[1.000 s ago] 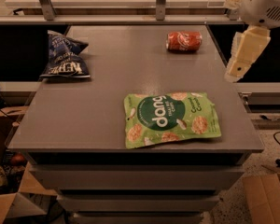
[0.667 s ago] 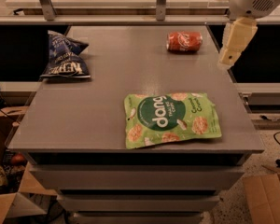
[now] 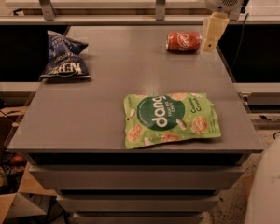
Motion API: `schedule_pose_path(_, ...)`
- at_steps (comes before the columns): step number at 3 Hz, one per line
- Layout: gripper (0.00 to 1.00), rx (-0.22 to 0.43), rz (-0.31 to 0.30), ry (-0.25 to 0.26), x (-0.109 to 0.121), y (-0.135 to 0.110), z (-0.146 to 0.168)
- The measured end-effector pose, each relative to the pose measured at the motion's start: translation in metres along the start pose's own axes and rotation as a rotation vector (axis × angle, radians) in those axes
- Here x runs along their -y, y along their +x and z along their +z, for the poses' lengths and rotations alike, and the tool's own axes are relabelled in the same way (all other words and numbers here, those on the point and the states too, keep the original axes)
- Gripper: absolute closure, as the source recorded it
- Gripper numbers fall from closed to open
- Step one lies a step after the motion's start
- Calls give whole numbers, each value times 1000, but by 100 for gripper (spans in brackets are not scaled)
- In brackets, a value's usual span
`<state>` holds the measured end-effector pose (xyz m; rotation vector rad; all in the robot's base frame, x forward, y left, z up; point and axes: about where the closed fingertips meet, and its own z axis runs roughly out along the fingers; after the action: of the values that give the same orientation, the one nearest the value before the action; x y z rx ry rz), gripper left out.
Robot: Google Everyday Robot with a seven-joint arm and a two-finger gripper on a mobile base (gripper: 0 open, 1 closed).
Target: Pick coke can
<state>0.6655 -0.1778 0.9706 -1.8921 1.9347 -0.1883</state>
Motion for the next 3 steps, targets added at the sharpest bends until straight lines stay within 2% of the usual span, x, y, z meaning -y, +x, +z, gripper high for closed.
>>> schedule_pose_path(1, 0, 0, -1, 0, 0, 0, 0)
schedule_pose_path(2, 0, 26, 12, 39, 8, -2, 9)
schedule_pose_path(3, 0, 63, 27, 102, 24, -6, 22)
